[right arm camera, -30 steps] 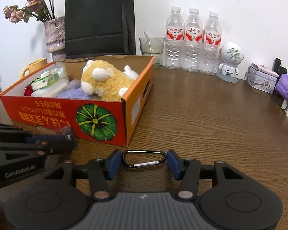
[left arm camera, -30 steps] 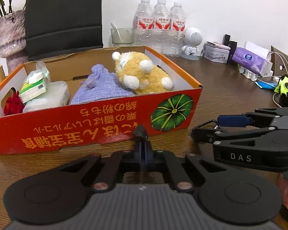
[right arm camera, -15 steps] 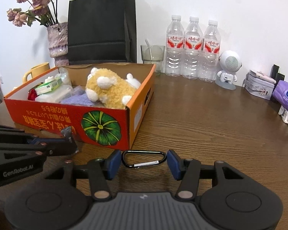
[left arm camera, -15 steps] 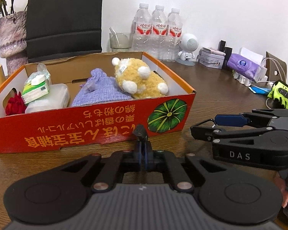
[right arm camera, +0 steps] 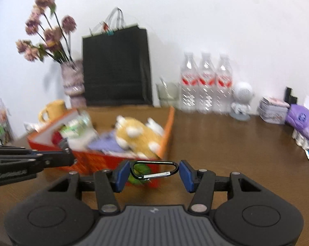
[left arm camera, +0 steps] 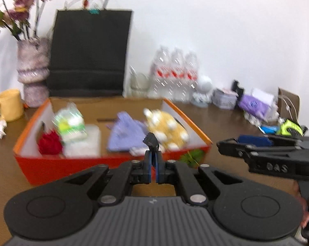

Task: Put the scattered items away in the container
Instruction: 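Carry the clip and carabiner into the box and release both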

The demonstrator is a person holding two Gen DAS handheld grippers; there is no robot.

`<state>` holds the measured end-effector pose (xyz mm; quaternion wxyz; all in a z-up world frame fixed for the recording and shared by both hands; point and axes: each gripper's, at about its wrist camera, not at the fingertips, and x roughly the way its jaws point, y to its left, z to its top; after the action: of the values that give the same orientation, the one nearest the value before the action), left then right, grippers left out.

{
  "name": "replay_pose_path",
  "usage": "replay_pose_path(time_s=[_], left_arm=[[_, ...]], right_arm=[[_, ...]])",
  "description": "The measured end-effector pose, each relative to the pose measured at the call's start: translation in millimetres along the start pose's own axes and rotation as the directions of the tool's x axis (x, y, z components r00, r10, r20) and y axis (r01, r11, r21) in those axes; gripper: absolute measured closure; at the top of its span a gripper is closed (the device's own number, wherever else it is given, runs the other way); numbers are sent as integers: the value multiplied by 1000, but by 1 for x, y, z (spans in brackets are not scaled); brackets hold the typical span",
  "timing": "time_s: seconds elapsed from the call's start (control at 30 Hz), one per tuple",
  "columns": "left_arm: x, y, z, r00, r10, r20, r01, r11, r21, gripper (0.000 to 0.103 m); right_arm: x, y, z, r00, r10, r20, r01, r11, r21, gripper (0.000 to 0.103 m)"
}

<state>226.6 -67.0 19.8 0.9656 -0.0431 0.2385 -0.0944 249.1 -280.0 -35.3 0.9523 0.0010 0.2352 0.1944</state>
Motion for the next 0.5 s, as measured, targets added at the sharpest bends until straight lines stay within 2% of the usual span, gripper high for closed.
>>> replay_pose_path(time_s=[0.17,0.27,0.33,0.43,0.5], left_arm=[[2,32,28,997,47,66,-43,998,-51,99],[12,54,38,993,91,75,-84,993,-88,99],[21,67,42,991,115,68,-109,989,-96,99],[38,82,47,992,124,40,-120,988,-94,99],[51,87,49,991,129,19,-127,989,-79,99]], right_arm=[[26,39,28,999,48,15,-47,998,-42,51],[52,59,42,998,58,10,-58,998,-40,51],[73,69,49,999,42,-8,-42,999,-35,51],[106,82,55,999,-36,-41,33,998,-51,51],[120,84,56,997,-50,-61,46,997,-54,51]])
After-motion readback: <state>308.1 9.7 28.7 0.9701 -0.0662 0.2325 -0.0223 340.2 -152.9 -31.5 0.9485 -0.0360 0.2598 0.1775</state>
